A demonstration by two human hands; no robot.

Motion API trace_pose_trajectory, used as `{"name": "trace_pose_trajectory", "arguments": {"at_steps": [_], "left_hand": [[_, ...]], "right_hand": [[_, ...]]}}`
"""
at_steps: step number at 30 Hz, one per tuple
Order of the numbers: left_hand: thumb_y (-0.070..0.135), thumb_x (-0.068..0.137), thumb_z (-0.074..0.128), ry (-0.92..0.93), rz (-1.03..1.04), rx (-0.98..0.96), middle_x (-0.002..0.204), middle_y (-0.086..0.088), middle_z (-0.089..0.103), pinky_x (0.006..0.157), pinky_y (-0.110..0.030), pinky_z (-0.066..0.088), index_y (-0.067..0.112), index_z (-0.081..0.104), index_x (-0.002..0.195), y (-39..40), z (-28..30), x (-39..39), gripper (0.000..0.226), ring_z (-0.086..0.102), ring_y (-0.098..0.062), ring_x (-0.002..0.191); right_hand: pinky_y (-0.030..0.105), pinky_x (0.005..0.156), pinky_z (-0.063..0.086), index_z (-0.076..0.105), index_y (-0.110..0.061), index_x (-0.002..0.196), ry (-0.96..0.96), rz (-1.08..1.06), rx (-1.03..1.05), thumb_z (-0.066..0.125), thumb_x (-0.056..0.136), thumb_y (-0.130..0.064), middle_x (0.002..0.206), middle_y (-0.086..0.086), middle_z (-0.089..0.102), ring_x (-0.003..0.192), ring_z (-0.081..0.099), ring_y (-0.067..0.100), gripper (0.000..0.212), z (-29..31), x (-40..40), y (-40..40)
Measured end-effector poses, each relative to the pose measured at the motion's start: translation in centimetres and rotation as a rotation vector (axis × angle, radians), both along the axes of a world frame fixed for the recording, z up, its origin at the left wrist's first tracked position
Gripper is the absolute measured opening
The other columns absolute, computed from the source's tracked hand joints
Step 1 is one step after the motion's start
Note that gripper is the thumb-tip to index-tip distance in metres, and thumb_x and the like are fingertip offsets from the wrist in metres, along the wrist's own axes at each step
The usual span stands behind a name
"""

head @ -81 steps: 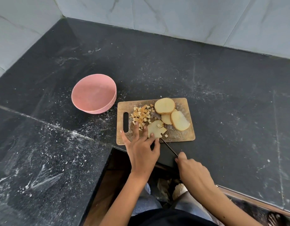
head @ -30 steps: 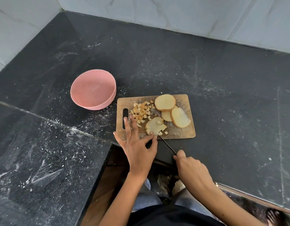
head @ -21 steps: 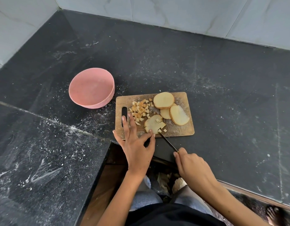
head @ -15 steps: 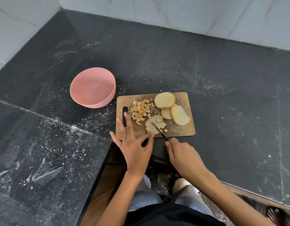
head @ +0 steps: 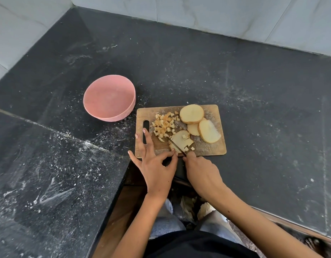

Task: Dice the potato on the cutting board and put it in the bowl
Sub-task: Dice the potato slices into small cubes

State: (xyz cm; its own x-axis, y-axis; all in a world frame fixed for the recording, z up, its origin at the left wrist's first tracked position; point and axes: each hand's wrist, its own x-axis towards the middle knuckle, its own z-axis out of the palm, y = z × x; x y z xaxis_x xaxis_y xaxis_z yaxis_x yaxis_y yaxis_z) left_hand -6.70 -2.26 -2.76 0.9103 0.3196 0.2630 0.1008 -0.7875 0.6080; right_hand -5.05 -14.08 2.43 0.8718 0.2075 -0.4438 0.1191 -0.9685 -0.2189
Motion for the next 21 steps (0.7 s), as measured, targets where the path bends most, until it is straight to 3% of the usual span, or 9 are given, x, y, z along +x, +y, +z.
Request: {"name": "trace_pose_trajectory", "arguments": {"at_steps": [4, 9, 18, 21], "left_hand": [[0.029, 0.075, 0.081, 0.018, 0.008, -0.013, 0.160, -0.004, 0.013, 0.113, -0.055, -0.007, 0.032, 0.075, 0.069, 0.1, 0.0, 0.1, 0.010, -0.005, -0.021, 0.150], [0.029, 0.074, 0.082, 0.035, 0.025, -0.017, 0.160, -0.006, 0.014, 0.113, -0.058, -0.005, 0.032, 0.075, 0.070, 0.1, -0.1, 0.1, 0.009, -0.008, -0.019, 0.149], [0.029, 0.075, 0.082, 0.037, 0.035, -0.049, 0.161, -0.009, 0.016, 0.113, -0.063, -0.002, 0.032, 0.075, 0.070, 0.0, 0.0, -0.1, 0.009, -0.006, -0.022, 0.150], [0.028, 0.076, 0.081, 0.014, 0.030, -0.058, 0.160, -0.009, 0.017, 0.114, -0.061, -0.003, 0.031, 0.075, 0.071, -0.1, -0.1, -0.1, 0.008, -0.004, -0.023, 0.150]], "right_hand": [[0.034, 0.062, 0.035, 0.040, -0.011, 0.105, 0.038, -0.023, -0.017, 0.021, 0.105, -0.033, 0.105, 0.012, 0.063, 0.096, 0.062, 0.034, 0.029, 0.1, -1.1, -1.5], [0.033, 0.062, 0.035, 0.025, -0.016, 0.093, 0.075, -0.001, -0.051, 0.018, 0.105, -0.034, 0.101, 0.009, 0.063, 0.093, 0.063, 0.033, 0.023, 0.5, -2.6, -3.1], [0.034, 0.062, 0.038, 0.027, -0.016, 0.092, 0.077, -0.003, -0.050, 0.017, 0.105, -0.036, 0.093, 0.006, 0.064, 0.087, 0.064, 0.032, 0.026, 0.5, -4.1, -4.8], [0.035, 0.063, 0.038, 0.030, -0.016, 0.090, 0.054, -0.026, 0.035, 0.019, 0.104, -0.038, 0.075, 0.001, 0.052, 0.085, 0.062, 0.033, 0.028, 0.8, -4.2, -5.0]]}}
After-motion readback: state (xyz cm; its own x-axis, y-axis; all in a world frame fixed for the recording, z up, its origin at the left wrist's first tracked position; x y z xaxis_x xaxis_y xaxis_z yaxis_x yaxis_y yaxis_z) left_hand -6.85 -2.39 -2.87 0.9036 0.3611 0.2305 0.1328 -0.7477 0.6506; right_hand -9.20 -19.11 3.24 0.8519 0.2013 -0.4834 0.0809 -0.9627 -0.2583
